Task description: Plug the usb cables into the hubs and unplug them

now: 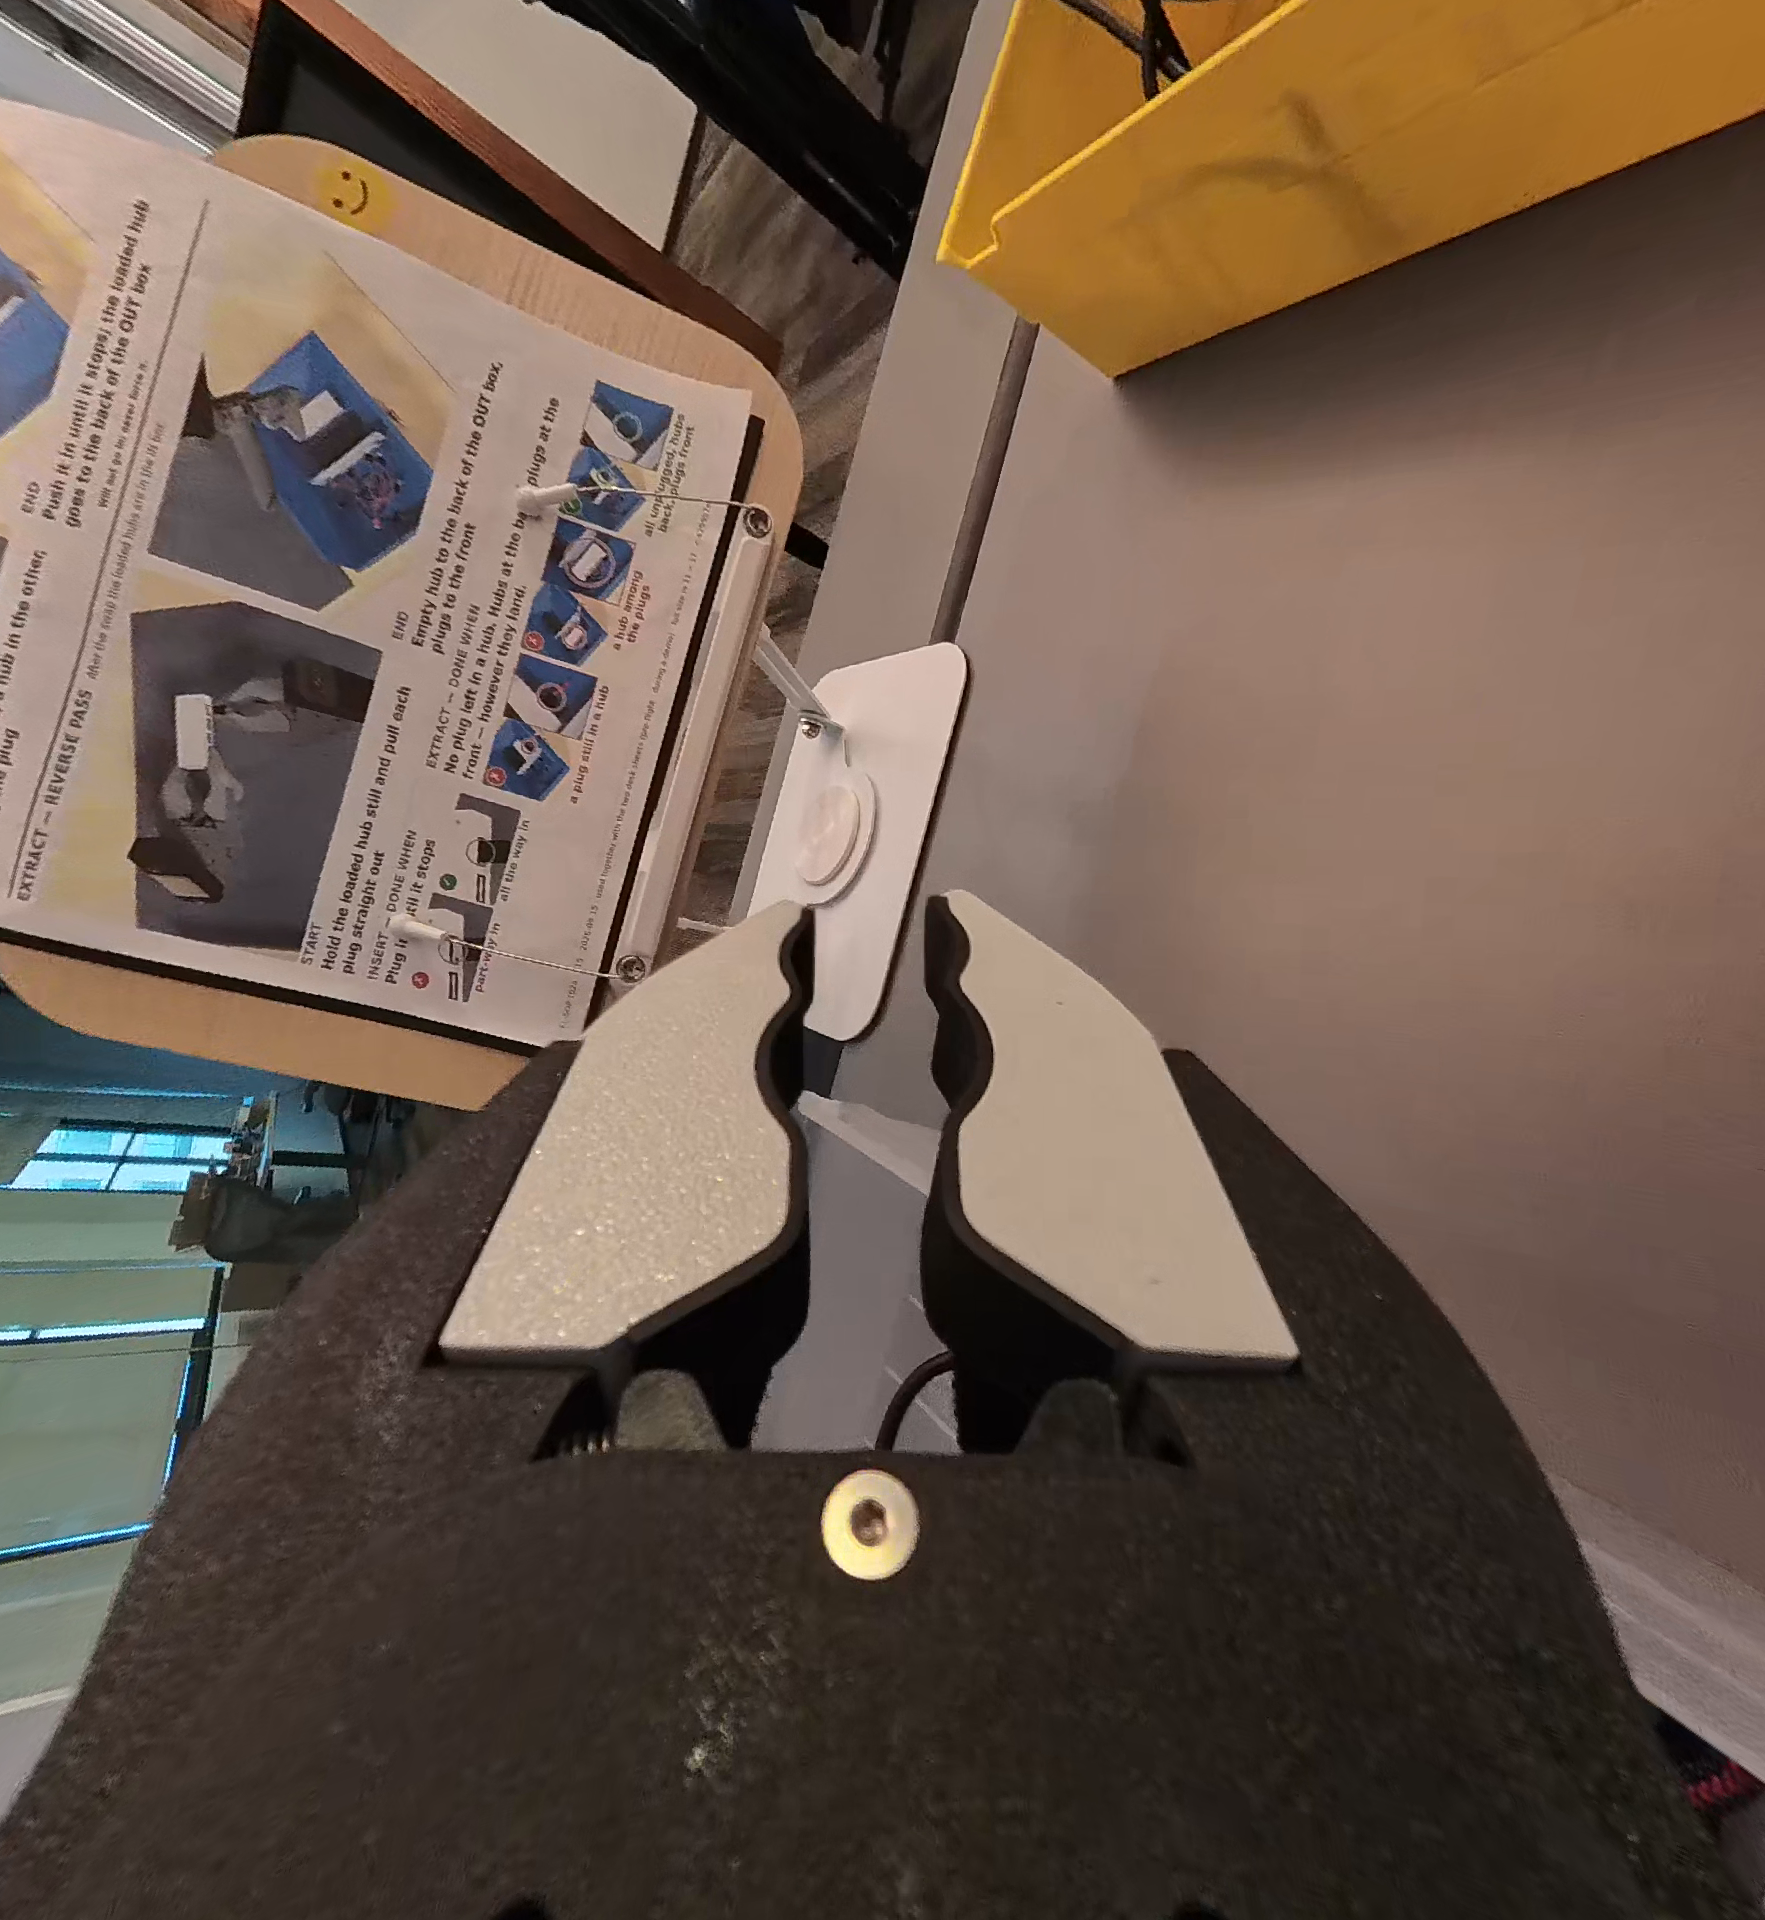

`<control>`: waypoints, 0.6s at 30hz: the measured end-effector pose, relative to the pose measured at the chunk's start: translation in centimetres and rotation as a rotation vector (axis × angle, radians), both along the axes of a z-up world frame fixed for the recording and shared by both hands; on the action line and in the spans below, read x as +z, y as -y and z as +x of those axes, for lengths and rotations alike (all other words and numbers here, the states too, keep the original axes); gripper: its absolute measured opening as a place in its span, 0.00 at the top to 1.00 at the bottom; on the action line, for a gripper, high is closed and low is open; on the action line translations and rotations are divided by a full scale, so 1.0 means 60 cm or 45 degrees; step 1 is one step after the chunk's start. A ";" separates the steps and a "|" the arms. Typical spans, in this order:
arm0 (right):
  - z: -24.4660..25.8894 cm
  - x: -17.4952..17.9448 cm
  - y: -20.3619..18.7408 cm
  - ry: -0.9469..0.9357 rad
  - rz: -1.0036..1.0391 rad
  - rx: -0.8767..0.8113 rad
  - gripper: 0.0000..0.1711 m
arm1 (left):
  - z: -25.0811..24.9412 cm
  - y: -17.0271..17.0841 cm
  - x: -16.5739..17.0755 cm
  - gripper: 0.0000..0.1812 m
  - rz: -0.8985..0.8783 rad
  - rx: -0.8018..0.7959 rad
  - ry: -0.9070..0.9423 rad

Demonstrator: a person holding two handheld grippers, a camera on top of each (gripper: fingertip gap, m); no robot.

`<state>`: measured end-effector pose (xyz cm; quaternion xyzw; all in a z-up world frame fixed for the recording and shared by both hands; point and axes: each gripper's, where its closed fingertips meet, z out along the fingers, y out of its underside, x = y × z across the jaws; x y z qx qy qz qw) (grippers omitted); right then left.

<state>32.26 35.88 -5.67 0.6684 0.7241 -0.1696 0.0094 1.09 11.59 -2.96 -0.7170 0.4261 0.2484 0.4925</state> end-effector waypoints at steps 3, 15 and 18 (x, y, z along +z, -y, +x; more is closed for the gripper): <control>-0.004 -0.051 0.003 0.137 -0.037 0.041 0.89 | 0.003 -0.003 -0.009 0.89 -0.021 0.002 -0.016; -0.003 -0.147 0.006 0.380 -0.102 -0.061 0.85 | -0.001 -0.010 -0.030 0.89 -0.071 0.027 -0.053; -0.010 -0.123 -0.010 0.242 -0.021 -0.072 0.84 | -0.001 -0.009 -0.028 0.89 -0.070 0.030 -0.055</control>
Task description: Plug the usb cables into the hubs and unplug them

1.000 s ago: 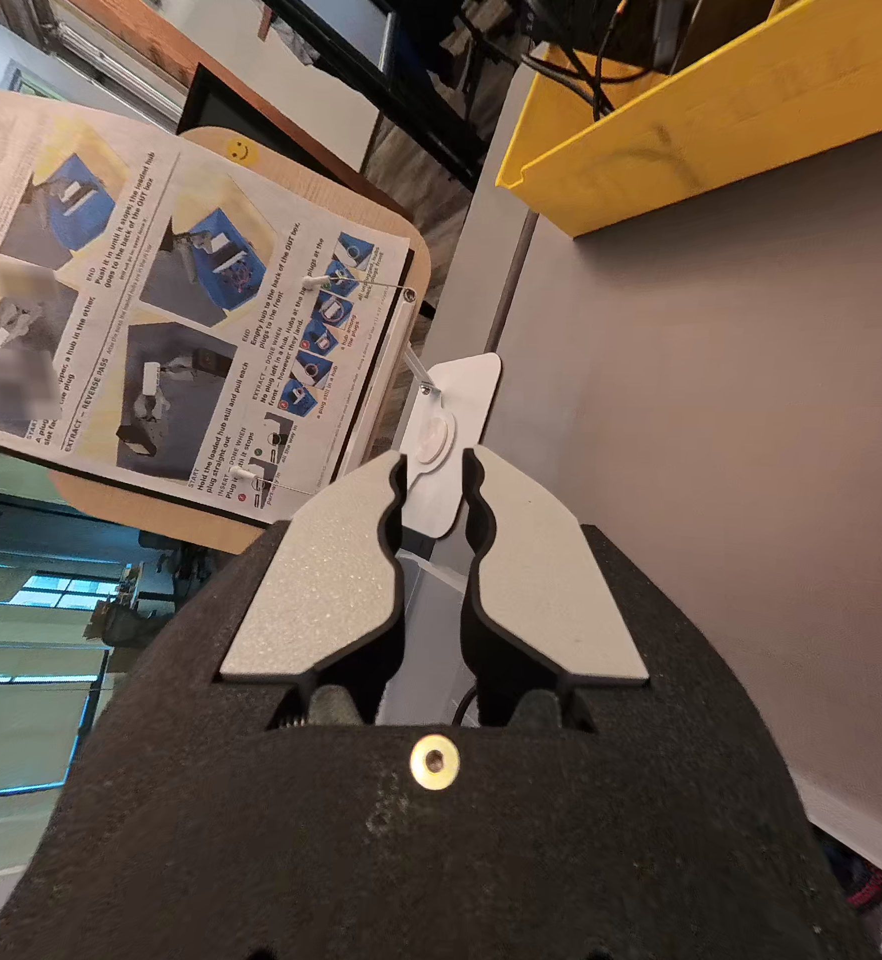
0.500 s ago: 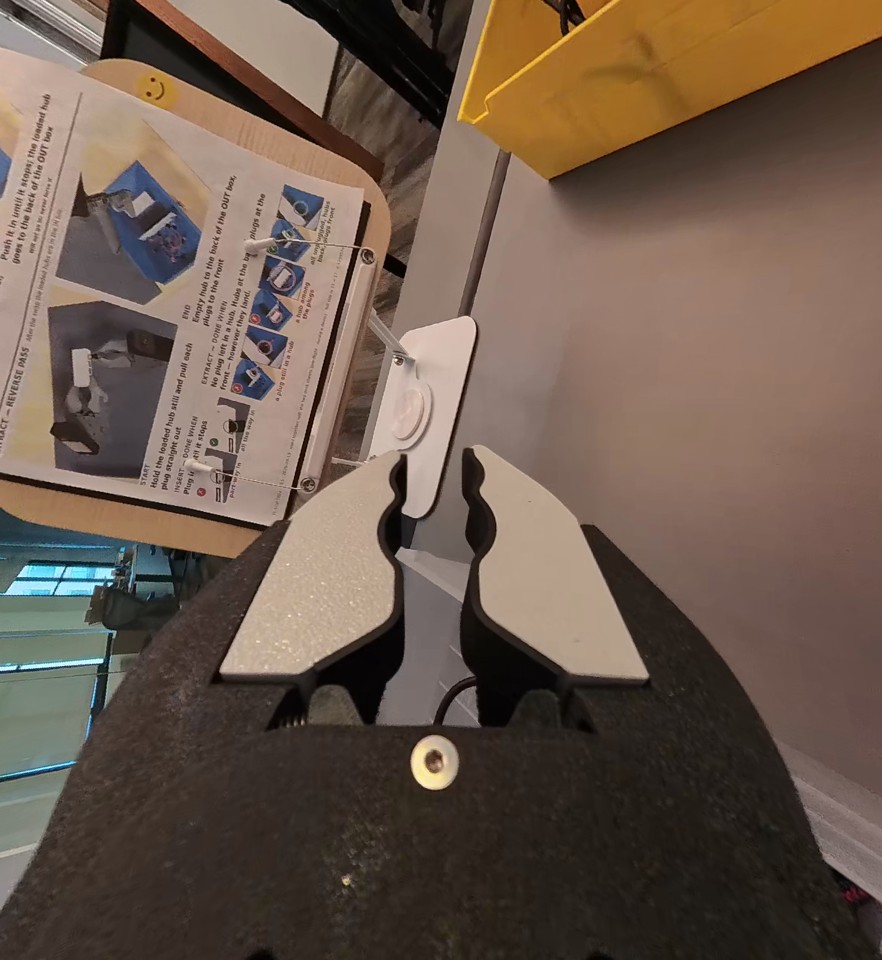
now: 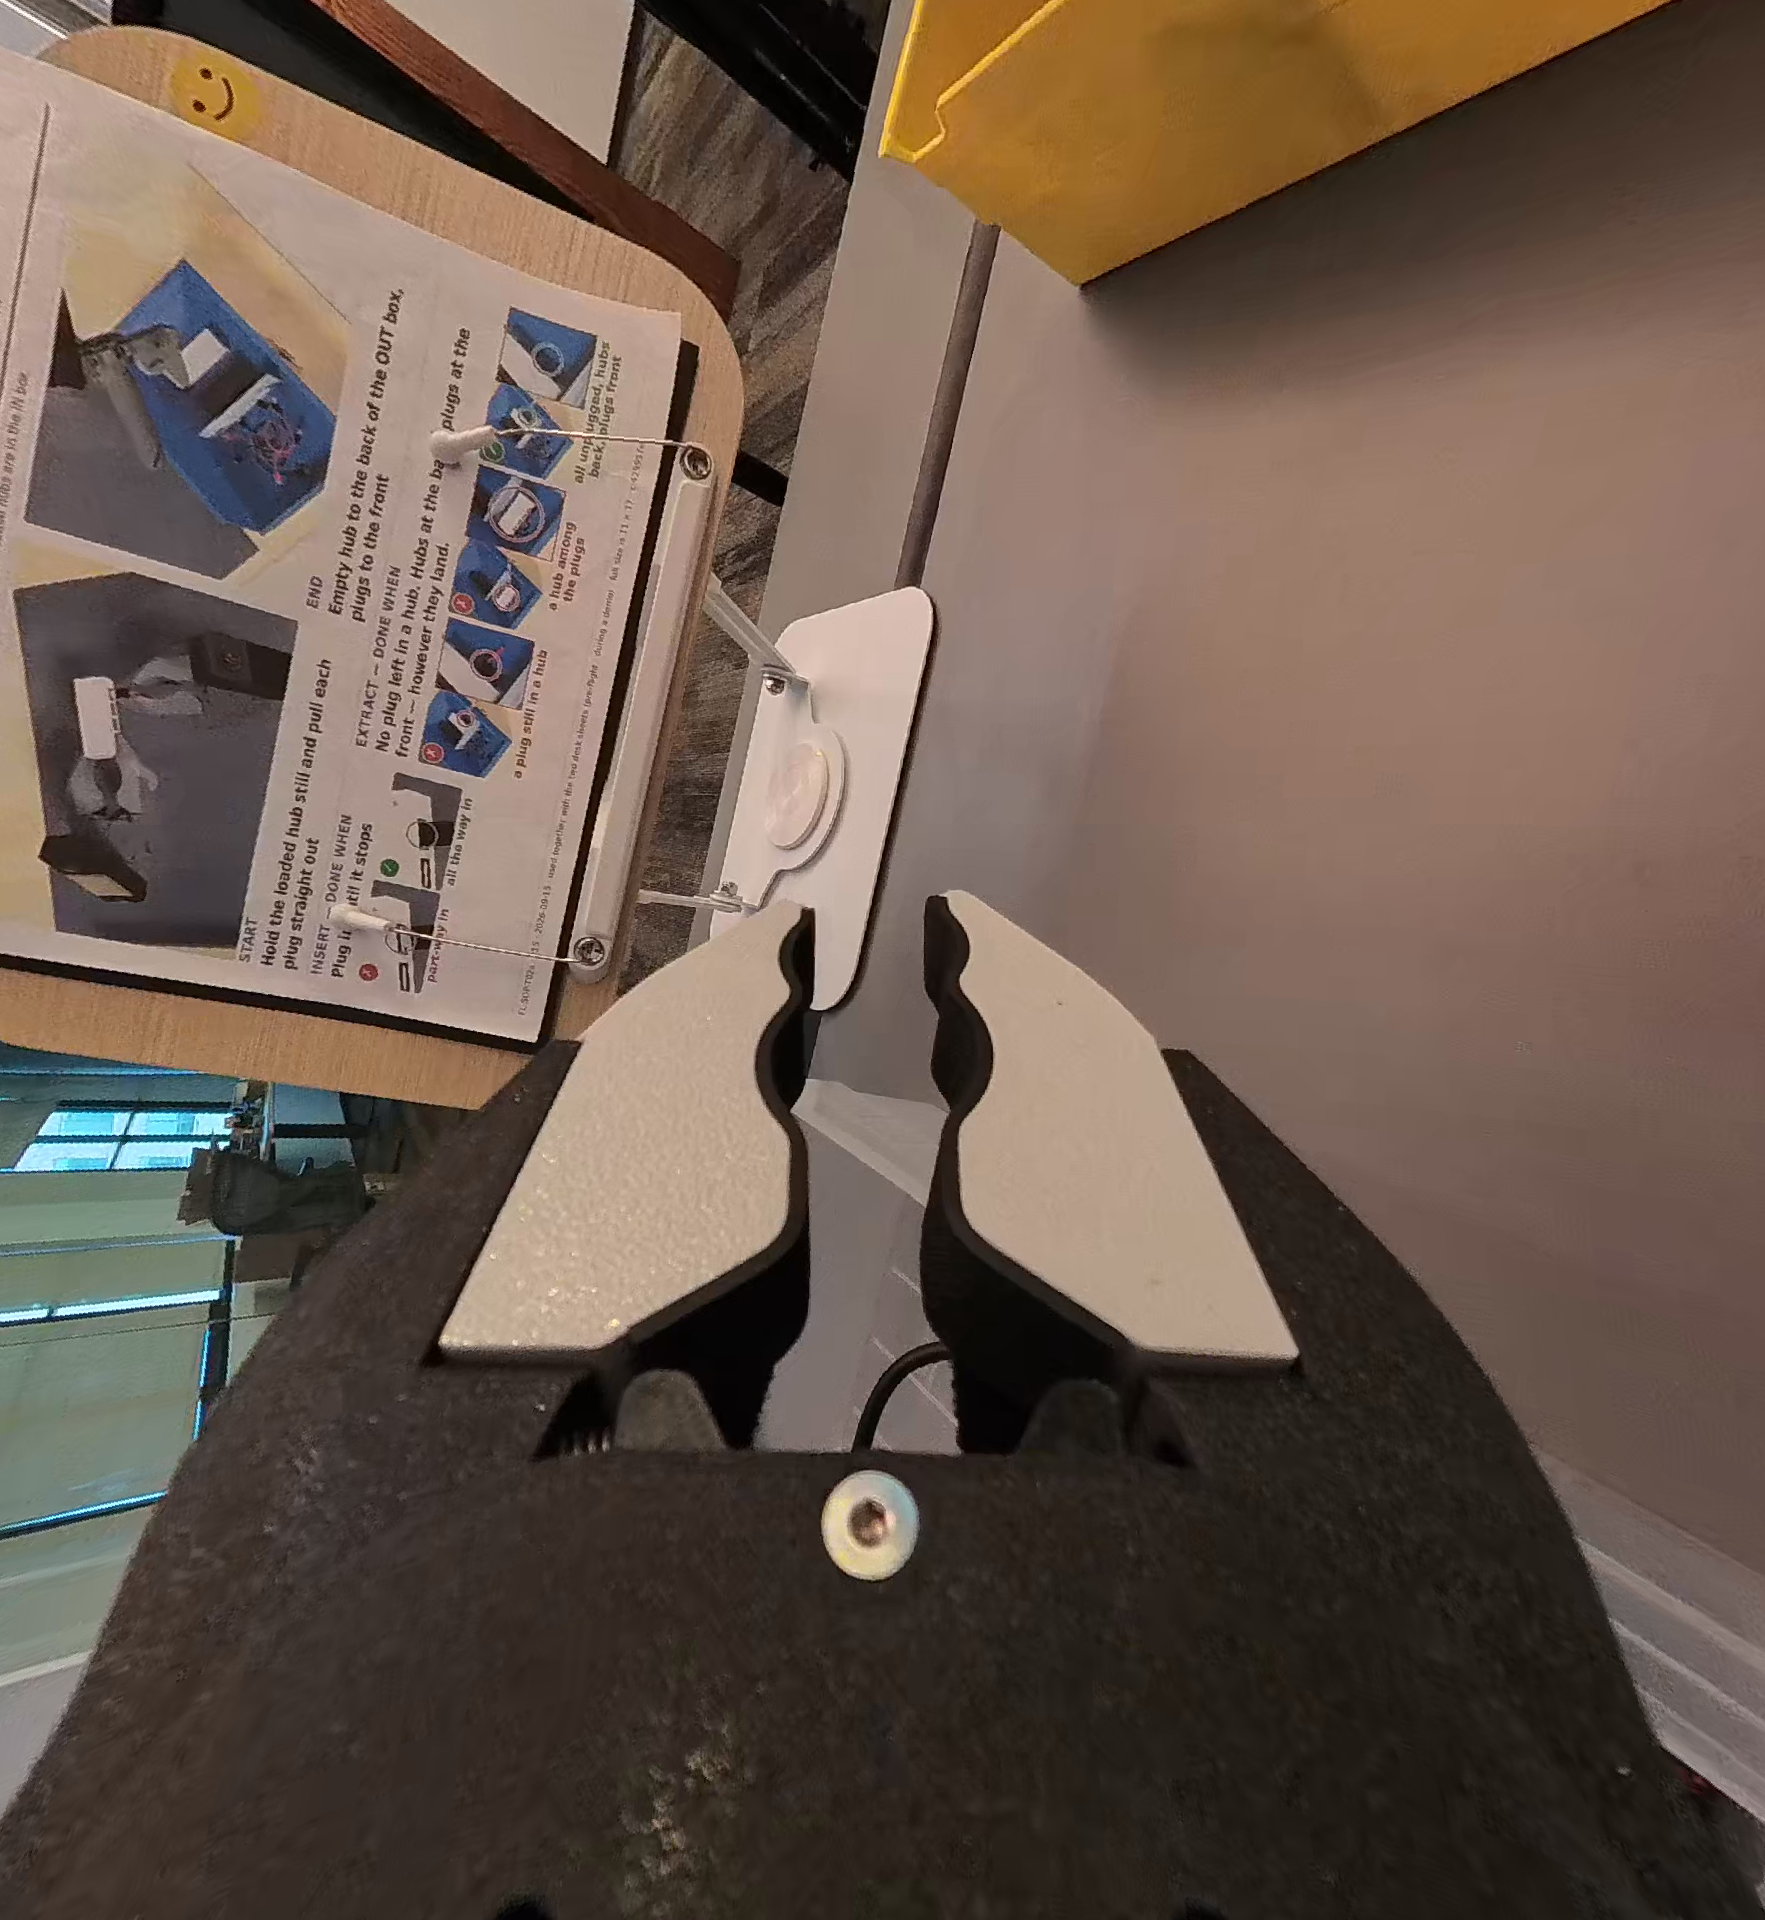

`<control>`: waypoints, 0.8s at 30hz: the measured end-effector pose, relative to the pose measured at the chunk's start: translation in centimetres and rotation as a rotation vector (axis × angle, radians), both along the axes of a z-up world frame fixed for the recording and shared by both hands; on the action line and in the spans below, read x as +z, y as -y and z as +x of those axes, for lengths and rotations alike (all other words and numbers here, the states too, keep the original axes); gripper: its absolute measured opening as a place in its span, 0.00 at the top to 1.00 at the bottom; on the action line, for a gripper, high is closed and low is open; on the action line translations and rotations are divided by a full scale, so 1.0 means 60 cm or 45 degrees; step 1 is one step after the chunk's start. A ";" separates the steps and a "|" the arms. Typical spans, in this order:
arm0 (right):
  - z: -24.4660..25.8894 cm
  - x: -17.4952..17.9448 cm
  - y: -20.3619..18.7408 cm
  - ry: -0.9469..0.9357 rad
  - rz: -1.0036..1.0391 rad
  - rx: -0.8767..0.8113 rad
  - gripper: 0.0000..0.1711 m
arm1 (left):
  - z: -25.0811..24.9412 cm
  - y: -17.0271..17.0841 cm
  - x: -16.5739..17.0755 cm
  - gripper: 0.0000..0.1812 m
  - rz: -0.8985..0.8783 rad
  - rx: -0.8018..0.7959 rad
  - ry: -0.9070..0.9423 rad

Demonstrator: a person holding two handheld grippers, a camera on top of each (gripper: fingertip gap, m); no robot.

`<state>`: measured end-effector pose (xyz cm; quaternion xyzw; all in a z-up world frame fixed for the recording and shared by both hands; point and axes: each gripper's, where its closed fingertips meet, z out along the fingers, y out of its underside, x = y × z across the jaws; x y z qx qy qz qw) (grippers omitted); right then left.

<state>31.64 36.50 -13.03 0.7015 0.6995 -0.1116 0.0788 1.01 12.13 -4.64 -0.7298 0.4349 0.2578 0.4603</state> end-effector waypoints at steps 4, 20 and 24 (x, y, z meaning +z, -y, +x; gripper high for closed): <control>0.000 0.072 -0.027 -0.194 0.127 -0.050 0.83 | 0.001 0.003 0.006 0.89 0.010 0.004 -0.005; 0.073 0.229 -0.035 -1.305 0.487 -1.021 0.72 | -0.066 0.016 0.042 0.89 0.037 0.243 0.118; 0.111 0.082 -0.008 -0.755 0.407 -1.313 0.71 | -0.120 0.047 0.052 0.89 -0.059 0.440 0.340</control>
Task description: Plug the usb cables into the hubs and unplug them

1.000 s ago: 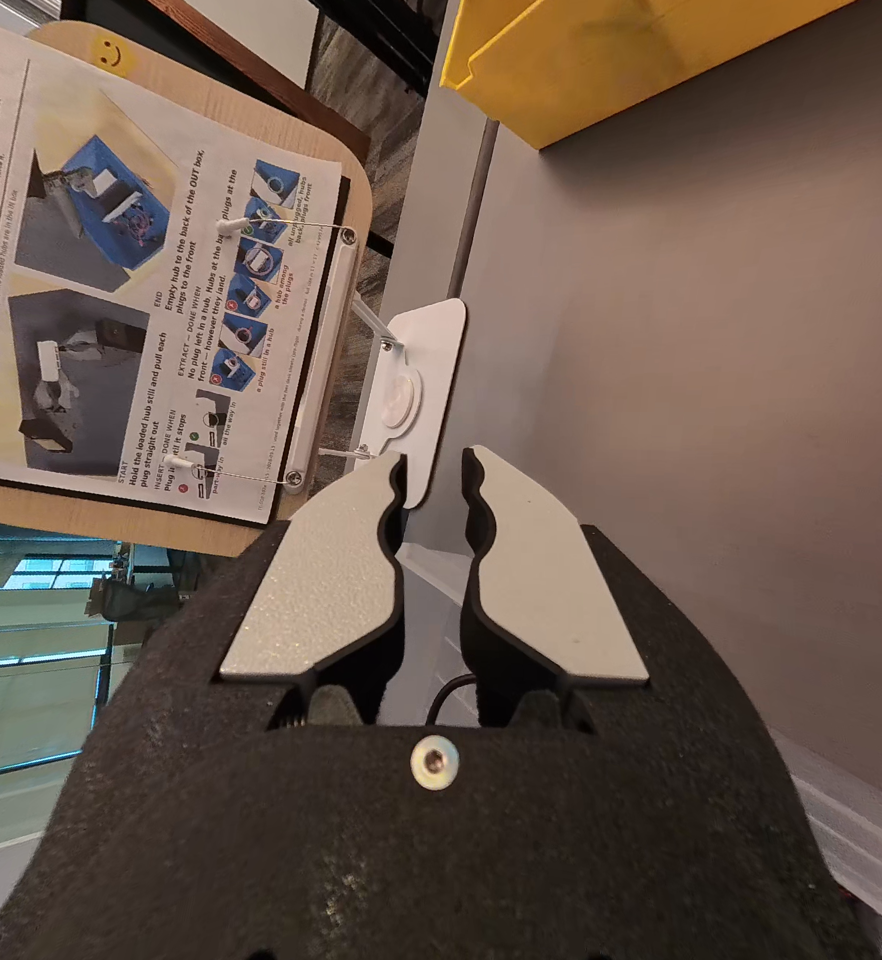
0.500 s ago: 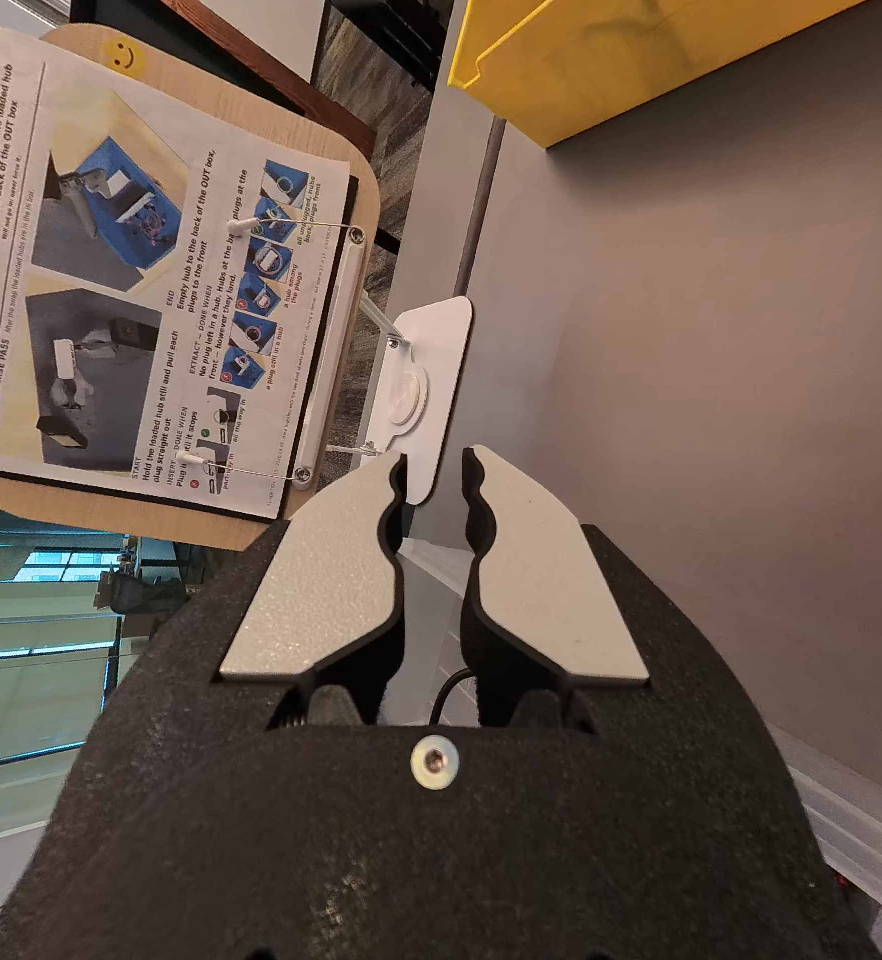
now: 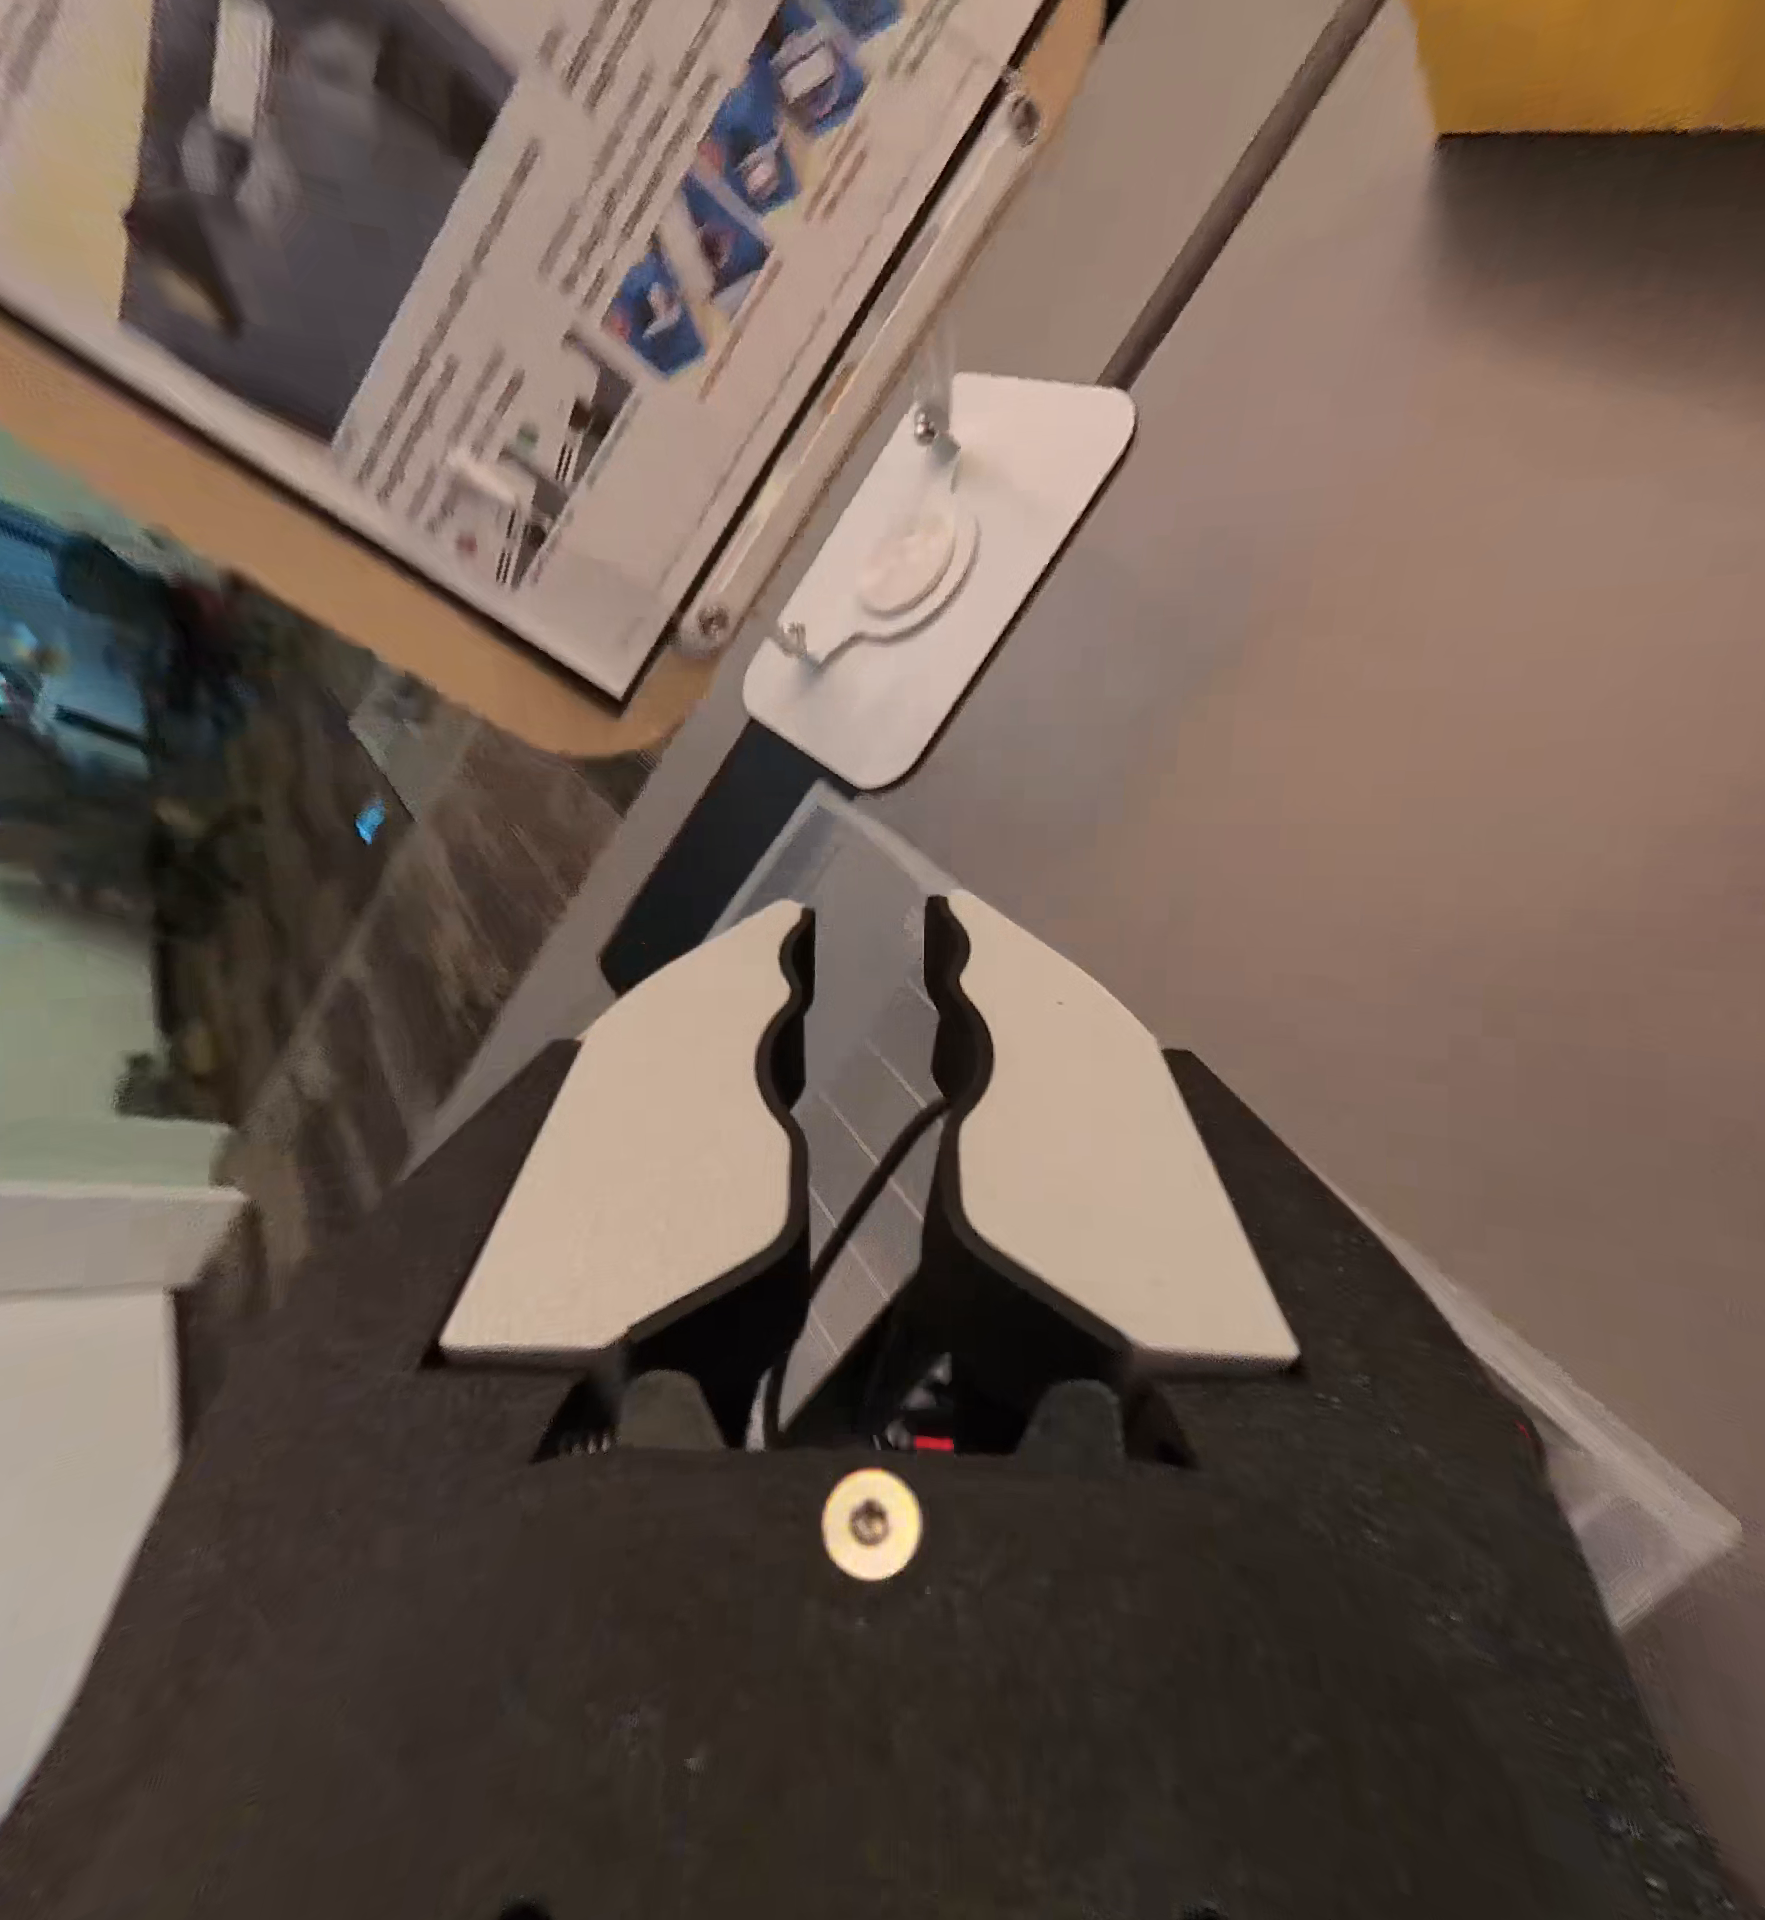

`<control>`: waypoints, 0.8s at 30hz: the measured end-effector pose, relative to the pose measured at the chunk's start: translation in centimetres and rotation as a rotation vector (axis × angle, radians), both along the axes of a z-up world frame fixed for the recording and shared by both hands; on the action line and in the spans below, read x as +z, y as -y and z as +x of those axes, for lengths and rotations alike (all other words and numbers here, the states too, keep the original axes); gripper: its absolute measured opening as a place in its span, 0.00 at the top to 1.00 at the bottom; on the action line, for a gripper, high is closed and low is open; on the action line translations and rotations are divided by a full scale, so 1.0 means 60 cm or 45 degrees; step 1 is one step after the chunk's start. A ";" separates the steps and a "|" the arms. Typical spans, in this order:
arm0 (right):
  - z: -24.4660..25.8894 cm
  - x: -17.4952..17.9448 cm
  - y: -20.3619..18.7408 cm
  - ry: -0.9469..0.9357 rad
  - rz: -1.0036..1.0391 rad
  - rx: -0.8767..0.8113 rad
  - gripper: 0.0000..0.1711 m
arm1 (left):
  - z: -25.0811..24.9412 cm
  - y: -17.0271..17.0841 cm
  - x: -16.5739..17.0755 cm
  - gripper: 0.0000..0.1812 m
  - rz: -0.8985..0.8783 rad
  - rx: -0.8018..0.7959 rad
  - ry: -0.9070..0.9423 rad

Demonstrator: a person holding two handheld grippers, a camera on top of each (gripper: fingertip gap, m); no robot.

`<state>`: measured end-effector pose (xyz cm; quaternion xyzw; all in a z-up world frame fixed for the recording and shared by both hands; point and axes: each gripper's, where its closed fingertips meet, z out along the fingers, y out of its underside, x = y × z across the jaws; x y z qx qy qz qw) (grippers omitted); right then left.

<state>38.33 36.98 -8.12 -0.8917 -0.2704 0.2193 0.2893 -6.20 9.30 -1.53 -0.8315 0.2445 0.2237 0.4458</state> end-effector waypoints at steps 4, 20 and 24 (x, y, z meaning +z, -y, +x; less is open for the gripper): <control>0.023 -0.039 0.011 0.214 -0.041 -0.029 0.73 | -0.063 0.039 0.027 0.89 0.039 0.173 0.137; 0.036 -0.147 0.039 0.419 -0.426 0.043 0.96 | -0.275 0.199 -0.099 0.83 -0.341 0.917 0.902; 0.032 -0.149 0.054 0.484 -0.437 0.121 0.95 | -0.276 0.197 -0.125 0.82 -0.406 0.891 1.023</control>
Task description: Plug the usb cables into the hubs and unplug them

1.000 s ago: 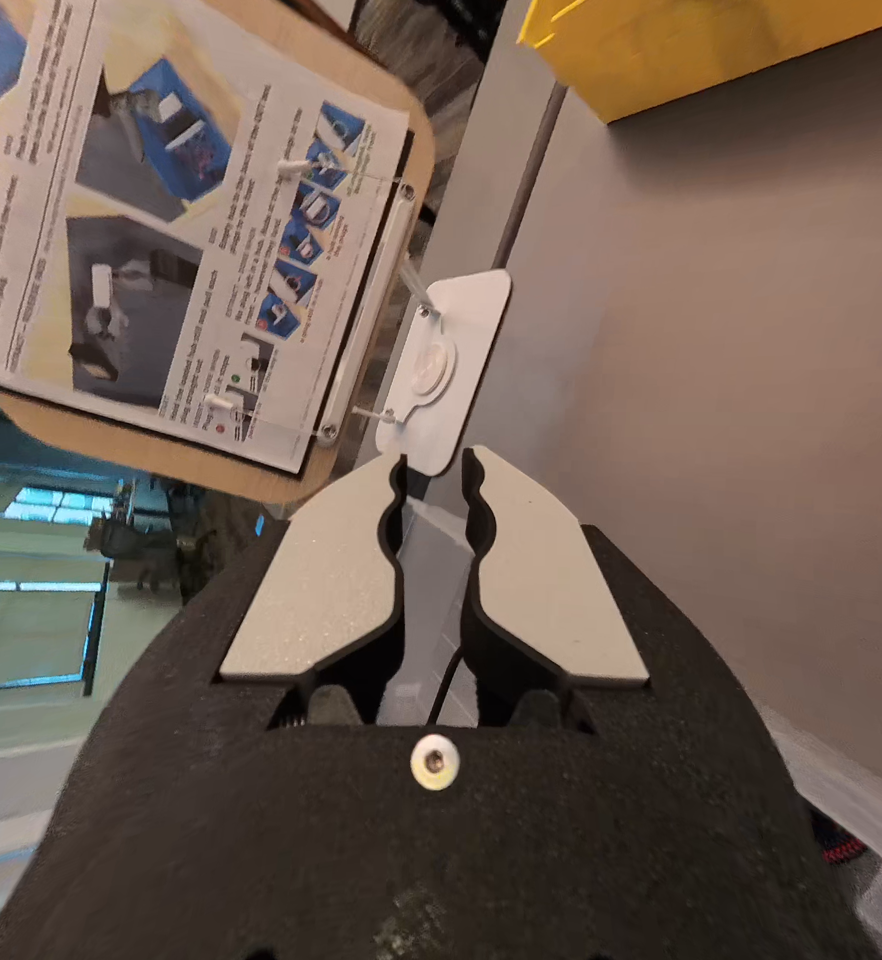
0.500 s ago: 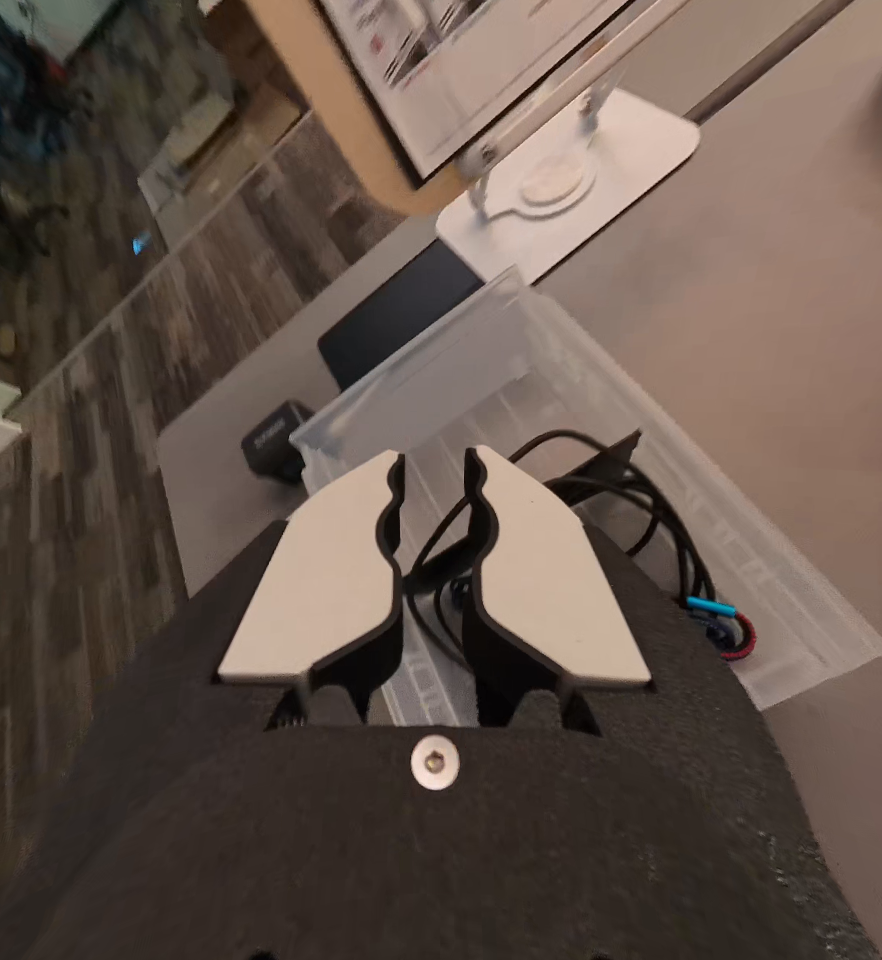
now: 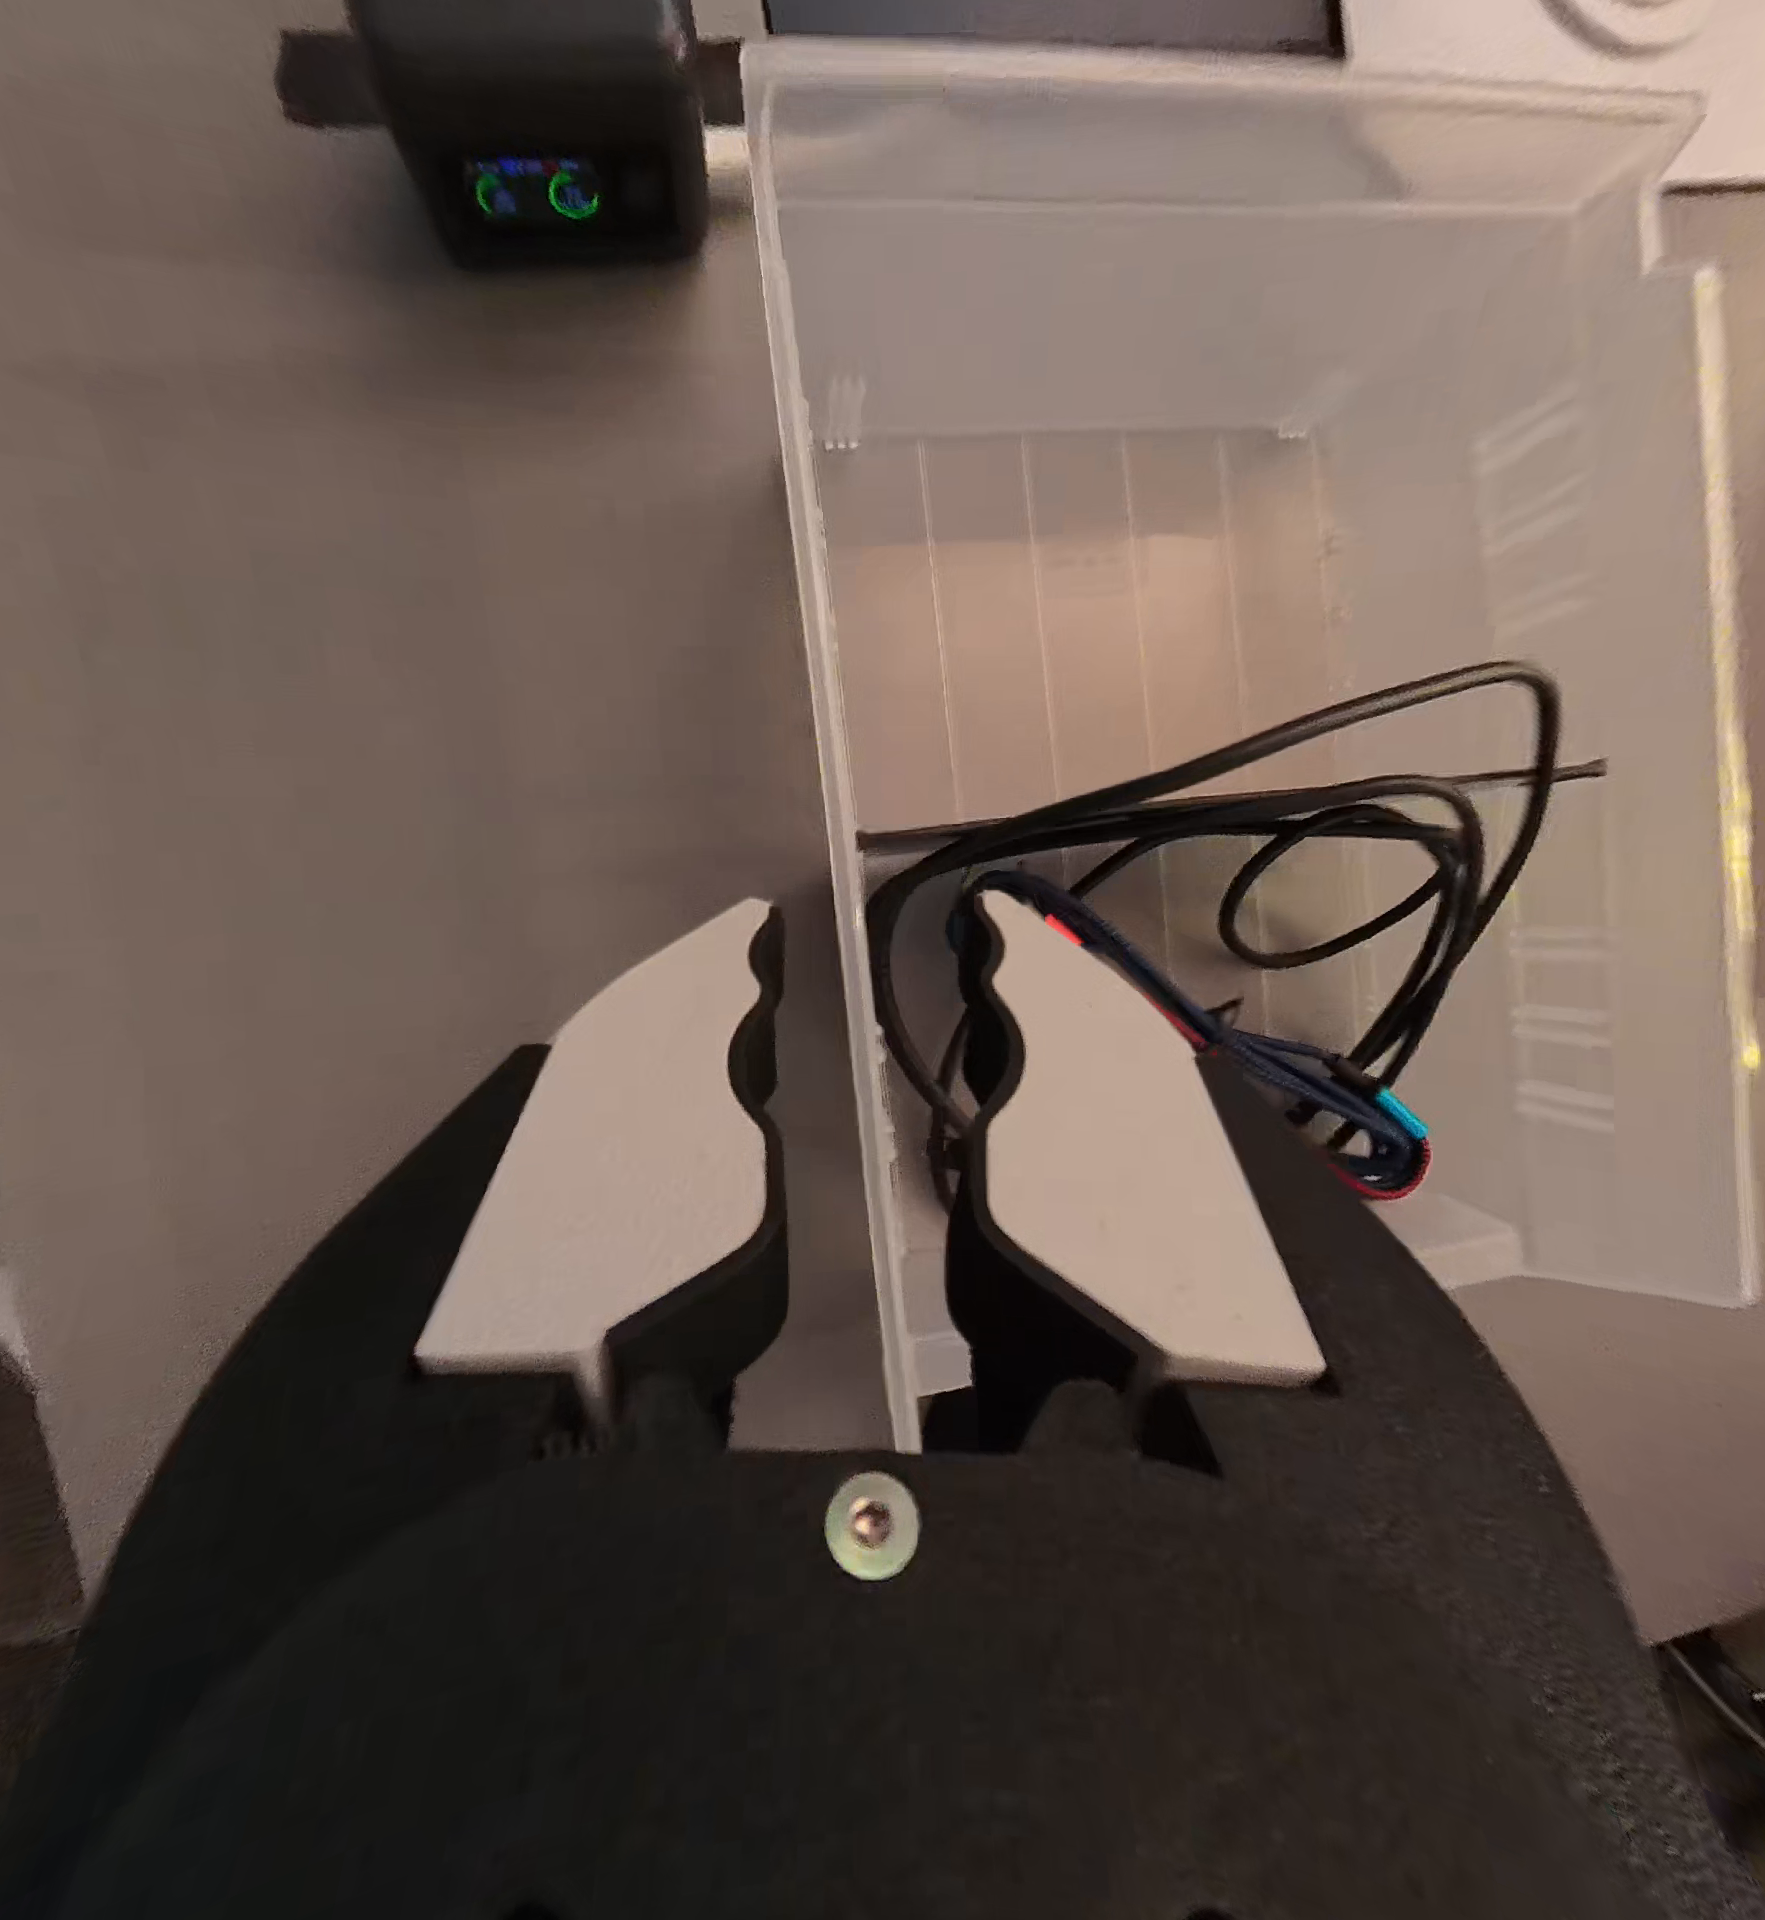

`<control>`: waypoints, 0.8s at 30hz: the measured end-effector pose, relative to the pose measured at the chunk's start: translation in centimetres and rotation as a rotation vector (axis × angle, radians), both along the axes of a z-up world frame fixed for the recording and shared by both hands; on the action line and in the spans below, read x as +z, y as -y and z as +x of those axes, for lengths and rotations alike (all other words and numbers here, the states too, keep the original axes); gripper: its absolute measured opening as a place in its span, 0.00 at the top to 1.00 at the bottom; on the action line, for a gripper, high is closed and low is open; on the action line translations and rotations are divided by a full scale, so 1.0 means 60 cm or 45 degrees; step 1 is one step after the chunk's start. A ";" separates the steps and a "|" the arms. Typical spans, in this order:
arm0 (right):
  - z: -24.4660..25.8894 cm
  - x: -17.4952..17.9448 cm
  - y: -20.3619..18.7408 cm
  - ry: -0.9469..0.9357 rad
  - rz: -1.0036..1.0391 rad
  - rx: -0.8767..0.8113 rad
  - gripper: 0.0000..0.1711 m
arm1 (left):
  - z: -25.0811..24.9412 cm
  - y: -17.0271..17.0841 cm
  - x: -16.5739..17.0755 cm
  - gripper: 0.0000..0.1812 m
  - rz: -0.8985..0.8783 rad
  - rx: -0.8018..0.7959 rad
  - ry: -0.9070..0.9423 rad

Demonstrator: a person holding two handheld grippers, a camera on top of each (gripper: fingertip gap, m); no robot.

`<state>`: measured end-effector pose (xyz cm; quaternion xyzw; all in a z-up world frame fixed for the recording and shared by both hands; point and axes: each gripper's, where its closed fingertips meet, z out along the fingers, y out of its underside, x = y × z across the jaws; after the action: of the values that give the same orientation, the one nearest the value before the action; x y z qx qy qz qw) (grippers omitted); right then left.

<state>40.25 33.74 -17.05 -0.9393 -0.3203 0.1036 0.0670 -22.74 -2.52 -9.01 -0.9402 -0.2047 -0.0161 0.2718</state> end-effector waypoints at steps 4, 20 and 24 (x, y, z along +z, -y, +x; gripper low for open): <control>-0.005 0.000 0.014 0.058 -0.027 0.036 0.95 | 0.002 0.012 -0.031 0.76 -0.146 -0.008 0.015; -0.097 0.004 0.107 0.229 -0.236 0.182 0.95 | 0.030 0.027 -0.110 0.87 -0.506 -0.064 0.081; -0.137 0.005 0.132 0.246 -0.265 0.211 0.95 | 0.028 0.030 -0.112 0.86 -0.578 -0.048 0.008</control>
<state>32.05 25.83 -16.72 -0.9170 -0.3892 0.0505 -0.0708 -21.08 -4.30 -15.76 -0.9809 -0.1862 0.0224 0.0524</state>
